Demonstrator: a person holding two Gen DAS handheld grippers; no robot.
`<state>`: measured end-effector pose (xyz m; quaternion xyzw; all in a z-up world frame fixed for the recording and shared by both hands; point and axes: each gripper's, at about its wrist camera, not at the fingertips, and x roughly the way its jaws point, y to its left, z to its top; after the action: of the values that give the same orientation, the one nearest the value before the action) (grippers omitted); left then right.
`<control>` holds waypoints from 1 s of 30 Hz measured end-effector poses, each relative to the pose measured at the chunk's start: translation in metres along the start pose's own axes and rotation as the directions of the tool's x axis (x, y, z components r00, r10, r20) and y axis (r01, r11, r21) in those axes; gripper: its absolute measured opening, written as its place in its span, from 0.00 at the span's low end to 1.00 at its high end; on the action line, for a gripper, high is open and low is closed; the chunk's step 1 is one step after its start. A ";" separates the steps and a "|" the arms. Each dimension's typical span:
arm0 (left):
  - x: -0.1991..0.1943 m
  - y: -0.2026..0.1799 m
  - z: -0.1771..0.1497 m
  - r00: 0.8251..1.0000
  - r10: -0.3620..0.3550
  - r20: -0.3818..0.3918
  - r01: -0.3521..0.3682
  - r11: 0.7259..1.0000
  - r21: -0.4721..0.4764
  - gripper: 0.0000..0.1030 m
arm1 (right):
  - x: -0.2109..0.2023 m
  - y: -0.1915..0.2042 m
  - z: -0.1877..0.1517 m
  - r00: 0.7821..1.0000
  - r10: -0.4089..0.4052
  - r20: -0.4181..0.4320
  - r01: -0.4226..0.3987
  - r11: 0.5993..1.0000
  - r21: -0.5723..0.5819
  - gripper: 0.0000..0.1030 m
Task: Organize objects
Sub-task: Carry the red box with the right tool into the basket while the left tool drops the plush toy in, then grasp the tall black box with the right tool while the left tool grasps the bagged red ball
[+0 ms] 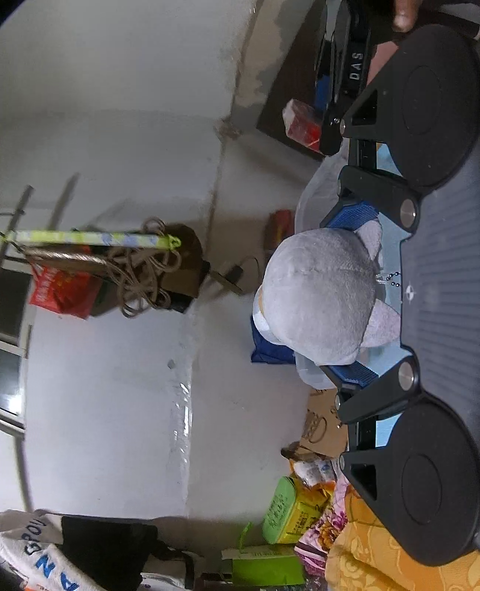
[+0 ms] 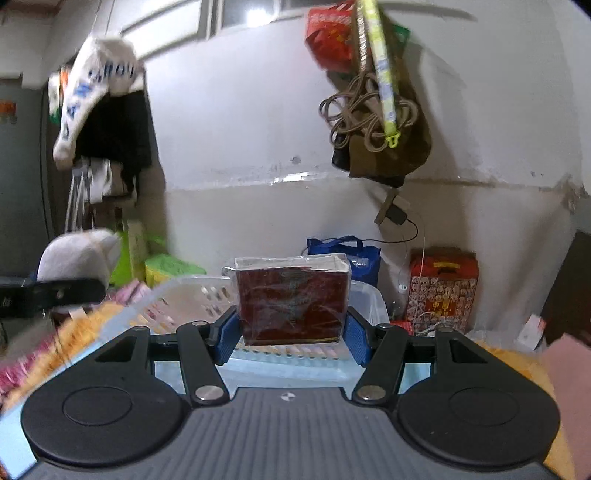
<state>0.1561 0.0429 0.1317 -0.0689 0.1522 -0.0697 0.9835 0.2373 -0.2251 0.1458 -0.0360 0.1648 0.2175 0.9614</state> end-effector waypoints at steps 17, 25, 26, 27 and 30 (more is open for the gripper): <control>0.052 -0.006 0.006 0.994 0.101 -0.033 -0.098 0.993 0.066 1.00 | -0.001 -0.021 -0.011 1.000 -0.002 -0.012 0.003 0.993 0.116 1.00; -0.030 0.017 -0.088 0.993 0.115 -0.038 -0.113 0.992 0.063 1.00 | -0.070 -0.018 -0.105 0.998 0.053 0.018 -0.055 0.990 0.130 1.00; -0.031 0.021 -0.097 0.992 0.120 -0.049 -0.118 0.992 0.054 1.00 | -0.074 -0.015 -0.115 0.998 0.058 0.021 -0.061 0.989 0.131 1.00; -0.031 0.026 -0.107 0.992 0.114 -0.064 -0.111 0.993 0.038 1.00 | -0.079 -0.011 -0.124 0.998 0.064 0.027 -0.067 0.989 0.134 0.99; -0.026 0.042 -0.126 0.988 0.111 -0.108 -0.110 0.994 0.013 0.96 | -0.082 0.001 -0.135 0.998 0.050 0.029 -0.053 0.994 0.091 0.89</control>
<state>0.0977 0.0735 0.0139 -0.0528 0.2086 -0.0192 0.9764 0.1261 -0.2772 0.0454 0.0155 0.1628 0.2348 0.9582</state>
